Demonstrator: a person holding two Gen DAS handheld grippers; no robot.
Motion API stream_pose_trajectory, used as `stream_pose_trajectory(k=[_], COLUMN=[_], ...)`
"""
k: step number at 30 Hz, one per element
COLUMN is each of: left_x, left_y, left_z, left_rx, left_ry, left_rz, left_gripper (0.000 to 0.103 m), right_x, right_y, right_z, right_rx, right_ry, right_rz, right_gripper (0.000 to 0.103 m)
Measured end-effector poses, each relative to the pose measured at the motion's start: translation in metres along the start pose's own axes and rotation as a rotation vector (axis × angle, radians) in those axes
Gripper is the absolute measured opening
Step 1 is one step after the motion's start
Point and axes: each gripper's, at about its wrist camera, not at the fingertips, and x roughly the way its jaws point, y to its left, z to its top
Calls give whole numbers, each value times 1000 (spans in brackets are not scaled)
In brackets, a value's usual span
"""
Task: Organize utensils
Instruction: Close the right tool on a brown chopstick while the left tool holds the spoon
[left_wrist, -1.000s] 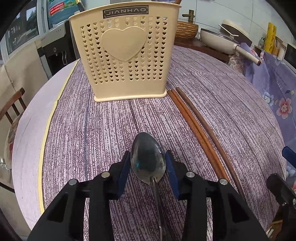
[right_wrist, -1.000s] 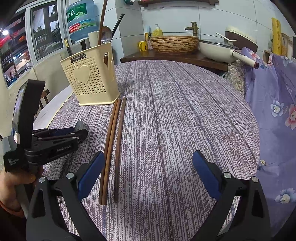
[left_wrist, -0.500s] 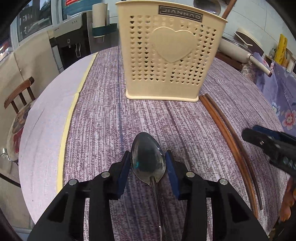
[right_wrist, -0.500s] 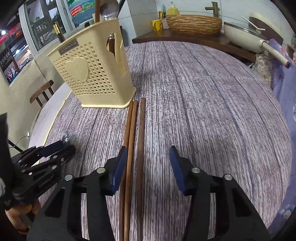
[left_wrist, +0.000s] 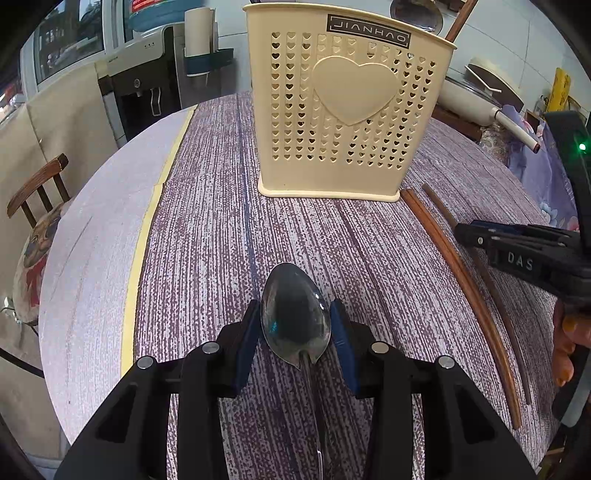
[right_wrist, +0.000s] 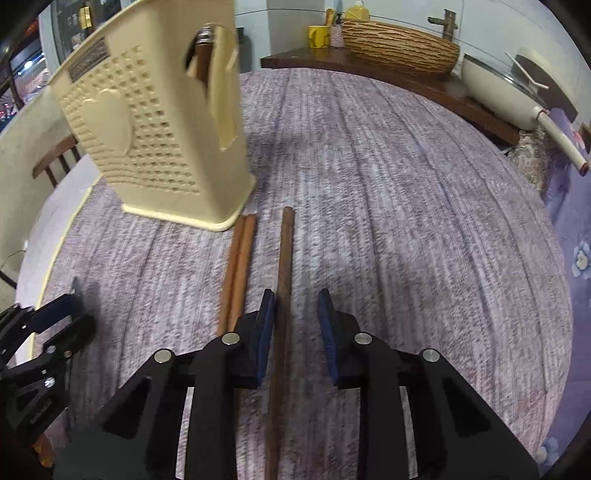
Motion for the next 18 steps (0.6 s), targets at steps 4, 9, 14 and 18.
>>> stream_pose_trajectory(k=[4, 9, 14, 18], left_x=[0, 1, 2, 3], left_y=[1, -2, -5, -8], left_z=[1, 2, 4, 5], left_rx=[2, 7, 14, 13], left_ry=[4, 7, 13, 20], left_rz=[4, 11, 25, 34], left_gripper=[39, 39, 39, 40], right_x=[2, 5, 8, 4], right_y=[-4, -1, 7, 16], right_z=[4, 8, 12, 10], right_rx=[7, 5, -9, -4], right_ry=[8, 12, 17, 25], right_rz=[32, 12, -14, -28], right_gripper=[25, 25, 25, 25])
